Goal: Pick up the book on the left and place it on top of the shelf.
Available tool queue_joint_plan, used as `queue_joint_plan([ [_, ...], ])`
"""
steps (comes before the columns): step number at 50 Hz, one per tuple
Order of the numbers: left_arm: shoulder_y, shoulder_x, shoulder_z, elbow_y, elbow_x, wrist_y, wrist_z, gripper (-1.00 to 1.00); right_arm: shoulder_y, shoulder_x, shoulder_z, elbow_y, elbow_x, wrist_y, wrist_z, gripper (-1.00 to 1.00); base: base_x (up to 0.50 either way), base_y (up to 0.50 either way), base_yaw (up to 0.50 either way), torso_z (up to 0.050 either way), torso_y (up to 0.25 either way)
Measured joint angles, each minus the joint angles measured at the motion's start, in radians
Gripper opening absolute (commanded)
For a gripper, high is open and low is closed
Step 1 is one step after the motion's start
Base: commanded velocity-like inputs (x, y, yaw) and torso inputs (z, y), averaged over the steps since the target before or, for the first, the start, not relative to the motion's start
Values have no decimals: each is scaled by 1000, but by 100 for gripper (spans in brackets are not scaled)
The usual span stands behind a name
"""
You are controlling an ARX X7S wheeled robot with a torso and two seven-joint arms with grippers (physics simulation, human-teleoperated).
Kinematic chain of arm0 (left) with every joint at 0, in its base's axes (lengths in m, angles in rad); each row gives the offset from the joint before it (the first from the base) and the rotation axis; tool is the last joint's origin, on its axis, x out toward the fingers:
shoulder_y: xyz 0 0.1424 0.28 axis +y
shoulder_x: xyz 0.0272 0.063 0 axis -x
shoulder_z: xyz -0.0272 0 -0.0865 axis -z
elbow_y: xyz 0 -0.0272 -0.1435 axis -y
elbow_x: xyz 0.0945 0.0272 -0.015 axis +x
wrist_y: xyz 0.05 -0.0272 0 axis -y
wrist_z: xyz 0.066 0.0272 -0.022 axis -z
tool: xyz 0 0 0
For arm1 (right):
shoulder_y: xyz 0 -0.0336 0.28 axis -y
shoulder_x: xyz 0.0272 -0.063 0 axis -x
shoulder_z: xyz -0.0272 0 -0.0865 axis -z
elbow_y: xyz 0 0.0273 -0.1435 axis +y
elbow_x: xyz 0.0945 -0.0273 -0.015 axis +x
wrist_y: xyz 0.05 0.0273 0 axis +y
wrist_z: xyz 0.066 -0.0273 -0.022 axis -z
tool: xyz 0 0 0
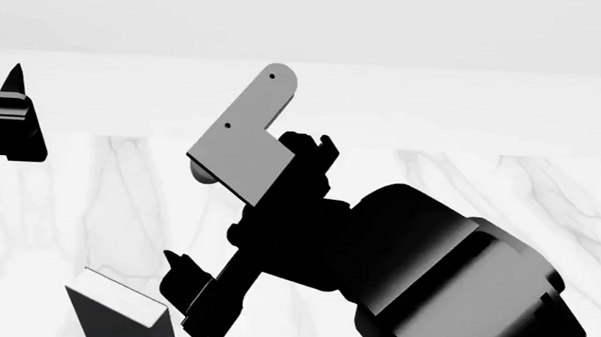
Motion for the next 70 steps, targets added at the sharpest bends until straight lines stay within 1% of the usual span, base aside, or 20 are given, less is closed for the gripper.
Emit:
queue_joint_plan([
  [10,0,-1,1,-3,-4,3,-1,100,-20,-29,-22,-1,10,-4,4,100,0,0,0,0,0],
  [19,3,-3,1,-6,-6,9,-2,100,-45,-65,-68,55,-13,-48,5,100,0,0,0,0,0],
  [34,9,-5,4,5,-14,8,-4,100,-82,-136,-141,188,-57,-137,2,100,0,0,0,0,0],
  [51,14,-5,7,19,-26,6,-5,100,-84,-230,-189,428,-108,-267,-20,100,0,0,0,0,0],
  [70,24,-7,3,30,-42,20,2,100,-87,-264,-223,532,-118,-317,-34,100,0,0,0,0,0],
])
